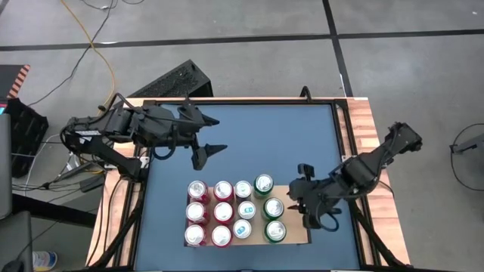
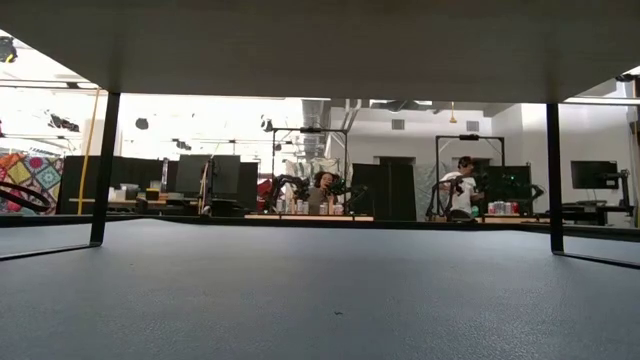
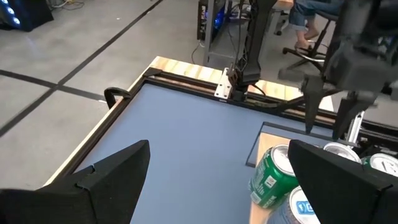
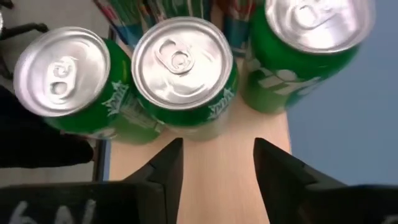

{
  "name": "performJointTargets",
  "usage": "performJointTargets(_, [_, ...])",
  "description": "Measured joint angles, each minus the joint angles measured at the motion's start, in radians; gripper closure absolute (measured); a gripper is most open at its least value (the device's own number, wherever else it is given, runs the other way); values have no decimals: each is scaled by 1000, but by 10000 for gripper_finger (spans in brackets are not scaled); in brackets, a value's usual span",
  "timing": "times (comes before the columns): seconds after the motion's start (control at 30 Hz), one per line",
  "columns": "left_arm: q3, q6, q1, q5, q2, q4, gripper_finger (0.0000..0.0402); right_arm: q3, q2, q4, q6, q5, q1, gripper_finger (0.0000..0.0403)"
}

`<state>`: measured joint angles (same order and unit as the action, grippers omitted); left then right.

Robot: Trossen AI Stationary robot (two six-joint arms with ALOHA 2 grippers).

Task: Place canned beverage on shelf
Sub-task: Put the green soda can on the shelf, then adjust the green soda can on the shelf

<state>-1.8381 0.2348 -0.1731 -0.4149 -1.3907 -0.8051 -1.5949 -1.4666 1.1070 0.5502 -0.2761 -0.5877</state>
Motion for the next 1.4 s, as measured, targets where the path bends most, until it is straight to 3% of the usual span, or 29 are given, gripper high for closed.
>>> performJointTargets(0.23, [0, 23, -12, 1, 0, -10, 33, 60, 0, -112, 0, 2, 10, 236])
performJointTargets(0.93, [0, 35, -22, -1, 0, -45, 33, 61, 2, -142, -46, 12, 64, 237])
performJointTargets(1.17, [0, 60, -48, -9, 7, -38, 33, -4, 18, -104, 23, -50, 5, 237])
performJointTargets(1.4, [0, 77, -118, -76, 8, -10, 33, 20, 9, -48, 219, -144, -138, 237])
